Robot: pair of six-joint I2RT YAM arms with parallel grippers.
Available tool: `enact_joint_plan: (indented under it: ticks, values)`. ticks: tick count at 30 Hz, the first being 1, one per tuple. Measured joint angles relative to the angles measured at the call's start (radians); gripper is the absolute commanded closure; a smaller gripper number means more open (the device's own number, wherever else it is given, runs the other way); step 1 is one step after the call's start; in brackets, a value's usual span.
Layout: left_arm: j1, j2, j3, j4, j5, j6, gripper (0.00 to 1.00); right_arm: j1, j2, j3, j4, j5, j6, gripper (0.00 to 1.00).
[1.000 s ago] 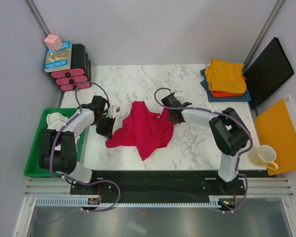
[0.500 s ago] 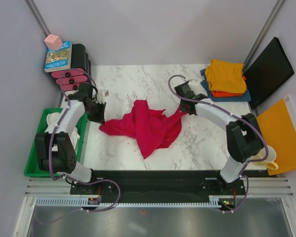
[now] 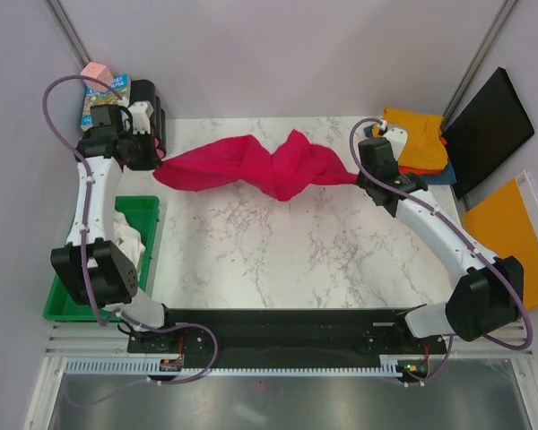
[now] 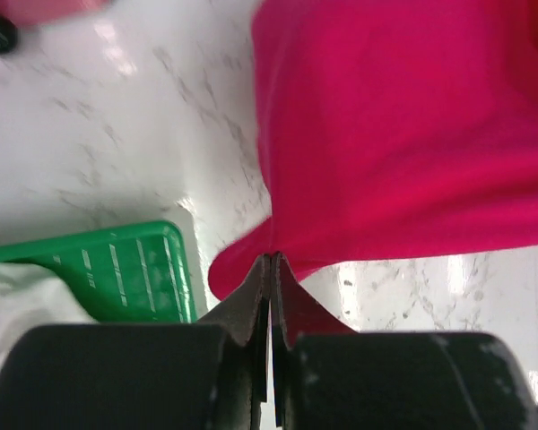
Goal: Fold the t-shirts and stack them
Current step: Flatten out the tshirt
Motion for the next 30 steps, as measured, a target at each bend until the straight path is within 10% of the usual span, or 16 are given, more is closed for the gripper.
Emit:
enact_joint_plan:
  ticks: [15,30]
  values:
    - [0.000,0.069,-0.394,-0.043,0.008,0.042,0.98,0.000,-0.091,-0.341,-0.043,-0.042,0.046,1.00]
    - [0.088,-0.486,-0.098,0.012,0.192,0.040,0.98,0.000,-0.349,0.161,-0.105,-0.020,-0.079,1.00]
